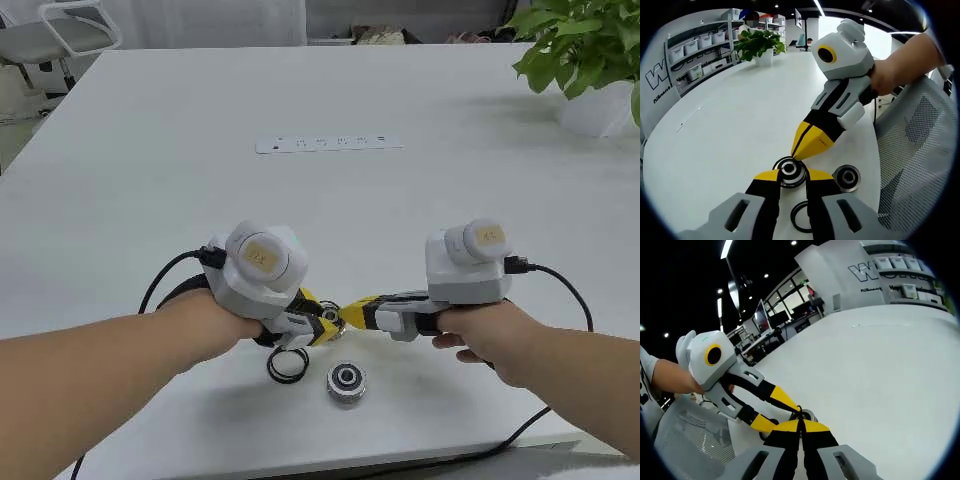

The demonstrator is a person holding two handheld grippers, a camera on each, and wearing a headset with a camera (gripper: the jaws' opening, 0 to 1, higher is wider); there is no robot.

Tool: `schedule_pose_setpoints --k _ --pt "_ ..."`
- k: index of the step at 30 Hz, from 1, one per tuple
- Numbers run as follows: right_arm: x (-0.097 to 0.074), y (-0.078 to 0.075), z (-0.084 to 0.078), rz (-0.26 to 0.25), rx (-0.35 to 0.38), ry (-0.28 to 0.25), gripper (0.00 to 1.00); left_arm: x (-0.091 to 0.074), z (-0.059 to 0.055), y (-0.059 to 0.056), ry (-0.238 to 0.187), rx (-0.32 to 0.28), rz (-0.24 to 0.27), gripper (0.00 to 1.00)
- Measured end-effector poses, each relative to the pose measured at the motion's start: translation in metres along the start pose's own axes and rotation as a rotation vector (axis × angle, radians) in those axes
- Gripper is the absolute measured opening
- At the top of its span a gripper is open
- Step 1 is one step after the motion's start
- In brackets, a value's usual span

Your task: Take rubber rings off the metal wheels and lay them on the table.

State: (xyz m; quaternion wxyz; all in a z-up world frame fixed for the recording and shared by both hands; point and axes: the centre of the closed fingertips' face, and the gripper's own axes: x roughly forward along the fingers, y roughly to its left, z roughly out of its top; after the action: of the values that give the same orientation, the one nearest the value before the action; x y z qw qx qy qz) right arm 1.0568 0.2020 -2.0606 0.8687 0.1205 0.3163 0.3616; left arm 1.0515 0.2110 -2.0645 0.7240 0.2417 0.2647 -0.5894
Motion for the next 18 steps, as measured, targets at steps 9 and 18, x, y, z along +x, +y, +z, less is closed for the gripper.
schedule_pose_setpoints --k 9,18 --pt "-0.004 0.005 0.006 0.005 0.008 -0.019 0.00 -0.018 0.010 -0.007 -0.050 0.027 -0.021 0.27" --pt "-0.008 0.018 0.010 0.020 0.012 -0.036 0.00 -0.036 0.010 -0.008 -0.071 0.060 -0.017 0.36"
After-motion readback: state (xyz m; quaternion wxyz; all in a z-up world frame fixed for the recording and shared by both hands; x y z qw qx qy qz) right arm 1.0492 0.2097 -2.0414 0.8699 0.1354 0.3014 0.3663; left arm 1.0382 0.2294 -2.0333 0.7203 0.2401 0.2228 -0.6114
